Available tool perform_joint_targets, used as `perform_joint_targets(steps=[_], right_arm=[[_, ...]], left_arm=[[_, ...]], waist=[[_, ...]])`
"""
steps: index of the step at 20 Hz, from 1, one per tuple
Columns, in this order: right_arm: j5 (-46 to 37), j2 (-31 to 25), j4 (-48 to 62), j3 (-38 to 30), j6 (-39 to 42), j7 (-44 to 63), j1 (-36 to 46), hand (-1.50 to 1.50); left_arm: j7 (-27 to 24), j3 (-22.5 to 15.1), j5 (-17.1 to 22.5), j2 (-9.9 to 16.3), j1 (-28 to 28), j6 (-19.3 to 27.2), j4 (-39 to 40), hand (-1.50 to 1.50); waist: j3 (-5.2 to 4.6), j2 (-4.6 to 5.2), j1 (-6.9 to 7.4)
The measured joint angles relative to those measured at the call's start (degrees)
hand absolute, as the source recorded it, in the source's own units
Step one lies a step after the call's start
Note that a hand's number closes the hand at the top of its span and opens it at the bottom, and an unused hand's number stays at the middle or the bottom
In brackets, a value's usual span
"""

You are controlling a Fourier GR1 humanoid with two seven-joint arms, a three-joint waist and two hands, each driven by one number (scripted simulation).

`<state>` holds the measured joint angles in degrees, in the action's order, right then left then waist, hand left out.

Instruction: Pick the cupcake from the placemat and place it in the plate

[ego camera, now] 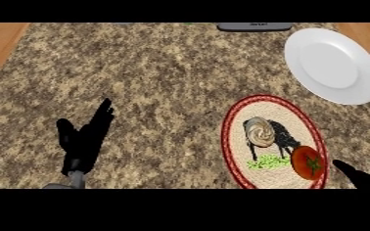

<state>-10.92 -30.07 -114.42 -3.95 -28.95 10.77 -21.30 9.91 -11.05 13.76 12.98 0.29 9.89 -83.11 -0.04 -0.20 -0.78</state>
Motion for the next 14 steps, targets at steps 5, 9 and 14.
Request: perform_joint_targets(steps=[5,9,14], right_arm=[[-5.4,-5.8,-7.2,4.3,7.1,14.7,-1.4,-1.5],[-10.4,-7.9,-9.6,8.6,12.0,28.3,3.5,-1.5],[-17.4,-4.7,-8.0,16.0,16.7,40.5,13.3,-1.5]], left_arm=[[-0.8,-0.1,-0.4,-0.1,0.3,-0.5,0.0,0.0],[-0.3,-0.6,-1.0,-0.8,-0.4,-0.5,0.2,0.0],[-0.1,0.2,-1.0,-1.1,-1.4,-1.5,1.3,0.0]], waist=[[0.01,0.07,0.73],[0.04,0.2,1.46],[0.16,0.12,1.62]])
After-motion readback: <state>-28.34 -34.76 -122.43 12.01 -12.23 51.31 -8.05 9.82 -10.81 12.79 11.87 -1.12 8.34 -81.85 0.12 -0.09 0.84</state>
